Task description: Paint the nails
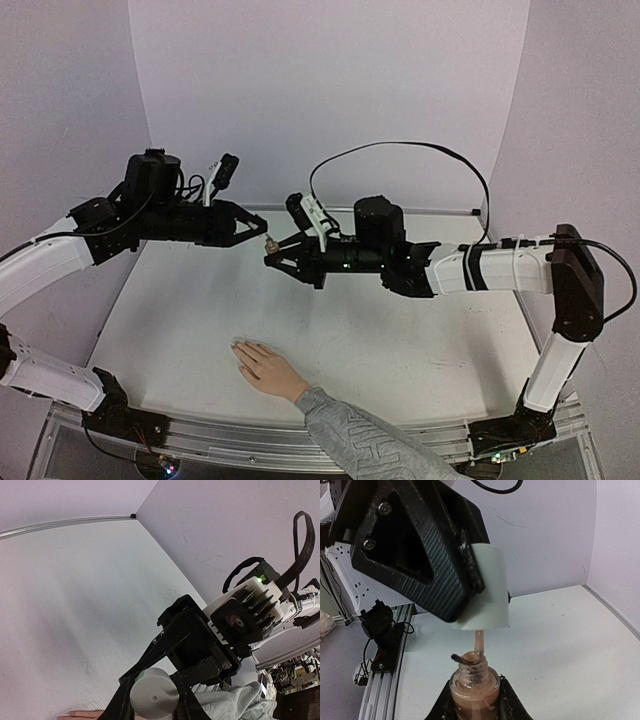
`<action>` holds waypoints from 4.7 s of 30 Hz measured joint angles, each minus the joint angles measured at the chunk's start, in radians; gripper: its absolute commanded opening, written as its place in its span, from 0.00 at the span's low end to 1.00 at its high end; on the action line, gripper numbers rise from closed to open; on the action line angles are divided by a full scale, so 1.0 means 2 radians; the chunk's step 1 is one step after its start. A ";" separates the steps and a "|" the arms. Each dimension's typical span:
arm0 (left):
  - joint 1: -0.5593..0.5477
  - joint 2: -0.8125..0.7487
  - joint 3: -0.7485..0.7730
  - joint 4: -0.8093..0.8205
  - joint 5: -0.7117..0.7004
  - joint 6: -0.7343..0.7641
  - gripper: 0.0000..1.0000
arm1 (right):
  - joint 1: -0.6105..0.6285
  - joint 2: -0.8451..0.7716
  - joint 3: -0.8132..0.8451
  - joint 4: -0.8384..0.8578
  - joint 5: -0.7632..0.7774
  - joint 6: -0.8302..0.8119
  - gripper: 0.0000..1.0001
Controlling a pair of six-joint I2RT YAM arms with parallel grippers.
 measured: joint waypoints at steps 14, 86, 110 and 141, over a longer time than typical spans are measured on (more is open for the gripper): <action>-0.013 0.008 0.010 -0.028 -0.015 0.019 0.00 | 0.002 0.001 0.018 -0.018 0.012 -0.002 0.00; -0.033 -0.073 -0.009 -0.073 -0.045 0.132 0.90 | -0.032 -0.034 0.034 0.011 0.027 0.016 0.00; -0.034 0.013 0.035 0.040 -0.169 -0.012 0.57 | 0.071 0.010 0.070 -0.032 0.365 -0.046 0.00; -0.028 0.035 0.022 0.057 -0.115 0.045 0.06 | 0.063 0.012 0.078 -0.067 0.319 -0.046 0.00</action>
